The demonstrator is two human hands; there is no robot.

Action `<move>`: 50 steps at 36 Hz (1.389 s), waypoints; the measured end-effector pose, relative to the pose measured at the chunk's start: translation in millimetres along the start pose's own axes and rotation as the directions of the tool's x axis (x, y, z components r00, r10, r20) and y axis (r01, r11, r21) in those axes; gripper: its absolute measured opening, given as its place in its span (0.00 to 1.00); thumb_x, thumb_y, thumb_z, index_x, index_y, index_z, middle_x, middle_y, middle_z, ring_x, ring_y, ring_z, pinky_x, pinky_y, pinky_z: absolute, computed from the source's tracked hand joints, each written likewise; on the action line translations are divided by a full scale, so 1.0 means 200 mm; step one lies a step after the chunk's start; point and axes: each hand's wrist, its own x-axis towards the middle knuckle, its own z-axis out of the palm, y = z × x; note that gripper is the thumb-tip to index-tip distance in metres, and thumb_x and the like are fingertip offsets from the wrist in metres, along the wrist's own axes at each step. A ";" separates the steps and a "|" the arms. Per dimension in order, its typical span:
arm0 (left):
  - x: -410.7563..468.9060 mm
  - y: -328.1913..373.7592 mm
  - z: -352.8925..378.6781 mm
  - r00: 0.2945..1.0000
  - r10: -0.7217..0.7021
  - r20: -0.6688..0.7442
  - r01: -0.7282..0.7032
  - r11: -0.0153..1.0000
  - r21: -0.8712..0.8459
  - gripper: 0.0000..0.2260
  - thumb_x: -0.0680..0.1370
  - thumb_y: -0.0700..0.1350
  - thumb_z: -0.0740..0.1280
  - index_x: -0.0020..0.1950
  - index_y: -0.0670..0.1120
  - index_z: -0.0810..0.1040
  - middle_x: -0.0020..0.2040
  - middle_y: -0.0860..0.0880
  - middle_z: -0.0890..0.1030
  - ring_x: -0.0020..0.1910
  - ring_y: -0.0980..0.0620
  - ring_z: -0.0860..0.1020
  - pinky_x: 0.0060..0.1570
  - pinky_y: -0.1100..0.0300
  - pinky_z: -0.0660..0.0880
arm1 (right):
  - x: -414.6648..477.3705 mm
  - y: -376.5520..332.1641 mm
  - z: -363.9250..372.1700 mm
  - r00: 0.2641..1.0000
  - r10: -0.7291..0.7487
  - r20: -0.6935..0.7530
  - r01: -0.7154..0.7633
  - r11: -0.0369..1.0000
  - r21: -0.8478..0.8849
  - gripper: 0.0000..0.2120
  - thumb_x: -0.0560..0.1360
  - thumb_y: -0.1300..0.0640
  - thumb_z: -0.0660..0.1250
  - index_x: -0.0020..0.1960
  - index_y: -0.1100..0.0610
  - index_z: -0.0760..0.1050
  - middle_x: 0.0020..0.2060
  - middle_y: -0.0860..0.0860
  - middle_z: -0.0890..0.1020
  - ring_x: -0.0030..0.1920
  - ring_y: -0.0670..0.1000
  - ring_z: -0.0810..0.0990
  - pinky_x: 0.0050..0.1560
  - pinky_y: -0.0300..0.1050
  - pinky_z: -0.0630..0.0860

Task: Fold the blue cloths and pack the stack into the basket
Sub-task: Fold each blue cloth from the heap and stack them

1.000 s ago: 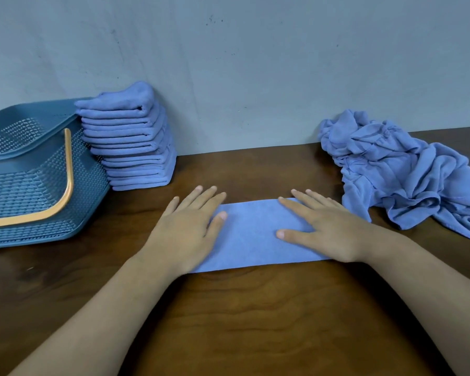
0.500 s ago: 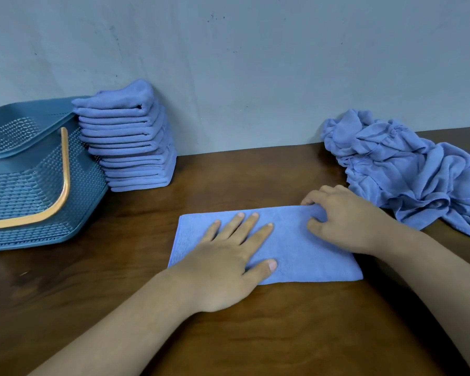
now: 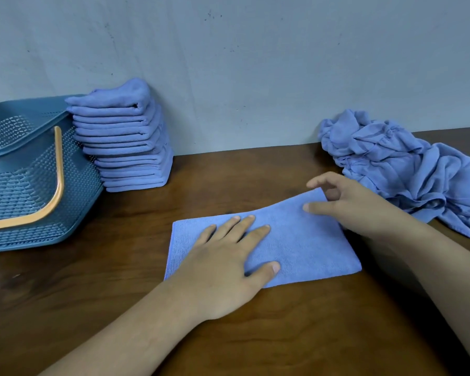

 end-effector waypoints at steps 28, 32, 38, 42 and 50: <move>0.03 0.01 0.00 0.990 -0.144 0.004 0.144 0.990 0.000 0.40 0.76 0.79 0.44 0.85 0.65 0.41 0.84 0.62 0.36 0.82 0.59 0.32 0.83 0.46 0.37 | -0.08 0.01 -0.01 0.988 -0.005 0.155 0.056 0.944 -0.326 0.31 0.73 0.43 0.79 0.72 0.31 0.71 0.68 0.34 0.74 0.66 0.38 0.73 0.66 0.38 0.69; 0.02 -0.03 0.00 0.991 -0.134 -0.019 0.135 0.991 0.004 0.38 0.78 0.78 0.47 0.85 0.65 0.44 0.85 0.63 0.39 0.83 0.61 0.34 0.83 0.46 0.39 | -0.07 0.02 -0.12 0.992 0.043 0.119 0.005 0.928 -0.373 0.30 0.73 0.44 0.80 0.70 0.30 0.72 0.67 0.35 0.72 0.64 0.40 0.72 0.61 0.38 0.66; 0.02 -0.20 -0.06 0.996 -0.081 0.046 0.085 0.992 -0.089 0.36 0.79 0.77 0.51 0.85 0.67 0.47 0.83 0.68 0.40 0.80 0.67 0.34 0.83 0.49 0.38 | -0.08 0.01 -0.15 0.993 0.024 0.115 0.002 0.975 -0.221 0.22 0.71 0.45 0.81 0.62 0.32 0.79 0.63 0.31 0.78 0.61 0.33 0.76 0.63 0.34 0.72; 0.06 -0.33 -0.10 0.961 -0.167 -0.222 0.077 0.928 -0.363 0.25 0.82 0.69 0.60 0.77 0.63 0.71 0.78 0.65 0.68 0.79 0.63 0.62 0.79 0.56 0.61 | -0.10 -0.03 -0.13 0.999 -0.012 0.035 0.017 0.992 -0.125 0.13 0.75 0.52 0.78 0.56 0.37 0.84 0.56 0.39 0.83 0.52 0.30 0.79 0.50 0.31 0.73; 0.08 -0.43 -0.16 0.756 -0.528 -0.387 0.051 0.637 -0.769 0.10 0.85 0.53 0.62 0.51 0.55 0.82 0.43 0.55 0.83 0.44 0.56 0.80 0.45 0.59 0.72 | -0.16 -0.22 -0.08 0.999 0.027 0.044 -0.031 0.995 0.098 0.22 0.80 0.66 0.69 0.62 0.40 0.83 0.54 0.40 0.87 0.51 0.37 0.85 0.49 0.34 0.76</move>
